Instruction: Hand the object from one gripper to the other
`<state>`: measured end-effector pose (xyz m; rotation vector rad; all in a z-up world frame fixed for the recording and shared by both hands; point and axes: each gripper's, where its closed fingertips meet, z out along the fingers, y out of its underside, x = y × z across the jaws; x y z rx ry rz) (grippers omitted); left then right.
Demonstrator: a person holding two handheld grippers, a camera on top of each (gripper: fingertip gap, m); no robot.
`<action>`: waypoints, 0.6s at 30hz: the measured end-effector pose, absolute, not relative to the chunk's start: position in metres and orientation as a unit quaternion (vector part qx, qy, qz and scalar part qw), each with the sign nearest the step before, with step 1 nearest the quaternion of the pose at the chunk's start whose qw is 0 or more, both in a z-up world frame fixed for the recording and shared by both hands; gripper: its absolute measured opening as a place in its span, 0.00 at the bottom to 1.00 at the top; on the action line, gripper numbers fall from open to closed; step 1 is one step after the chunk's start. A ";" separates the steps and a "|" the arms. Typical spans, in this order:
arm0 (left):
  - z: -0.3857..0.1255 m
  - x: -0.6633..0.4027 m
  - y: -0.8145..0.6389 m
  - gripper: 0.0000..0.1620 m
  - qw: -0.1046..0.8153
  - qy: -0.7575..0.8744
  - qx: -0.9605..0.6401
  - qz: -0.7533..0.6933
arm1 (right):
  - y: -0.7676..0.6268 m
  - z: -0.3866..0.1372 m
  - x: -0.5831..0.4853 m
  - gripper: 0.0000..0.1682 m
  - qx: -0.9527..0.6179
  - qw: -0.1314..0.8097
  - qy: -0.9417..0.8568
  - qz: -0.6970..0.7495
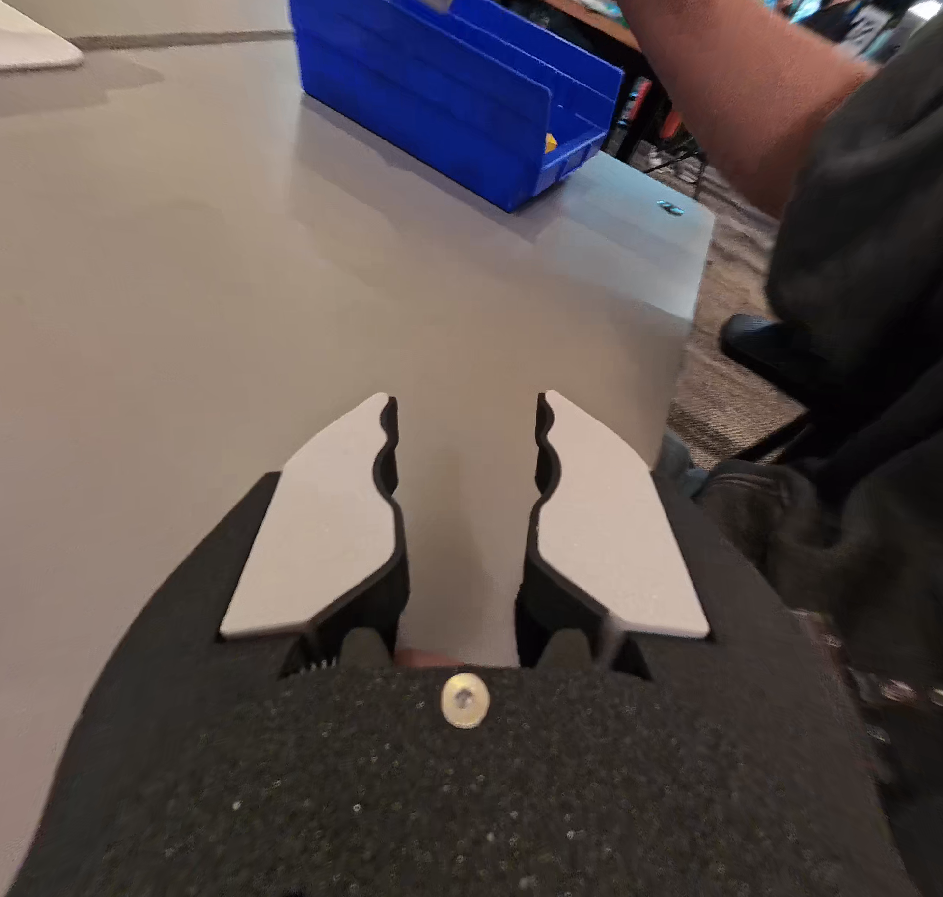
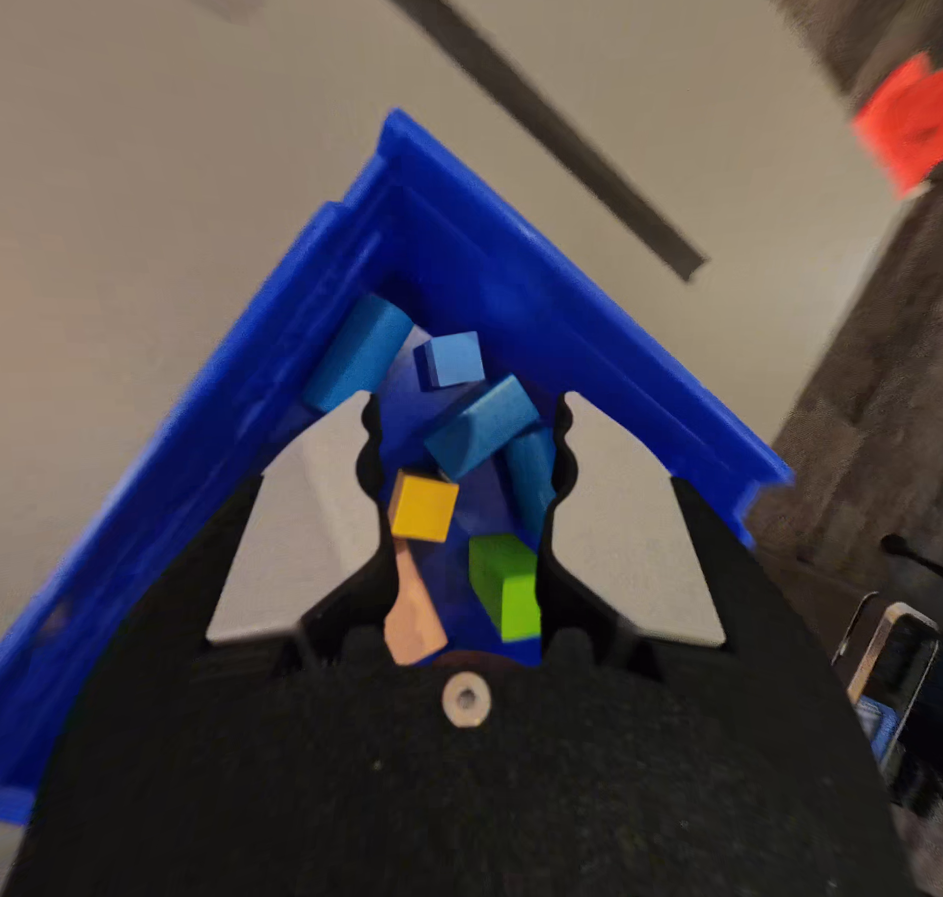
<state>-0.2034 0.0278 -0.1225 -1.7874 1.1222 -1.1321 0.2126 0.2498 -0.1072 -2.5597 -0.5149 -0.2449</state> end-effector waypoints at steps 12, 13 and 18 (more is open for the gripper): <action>-0.120 -0.210 0.031 0.34 0.354 0.475 -0.710 -0.380 | 0.035 -0.089 0.059 0.33 -0.826 0.546 -0.038 0.132; -0.115 -0.214 0.032 0.34 0.357 0.481 -0.709 -0.372 | 0.024 -0.097 0.048 0.33 -0.824 0.547 -0.037 0.146; -0.088 -0.287 0.078 0.30 0.357 0.540 -0.726 -0.233 | 0.003 -0.127 0.017 0.33 -0.833 0.521 -0.064 0.175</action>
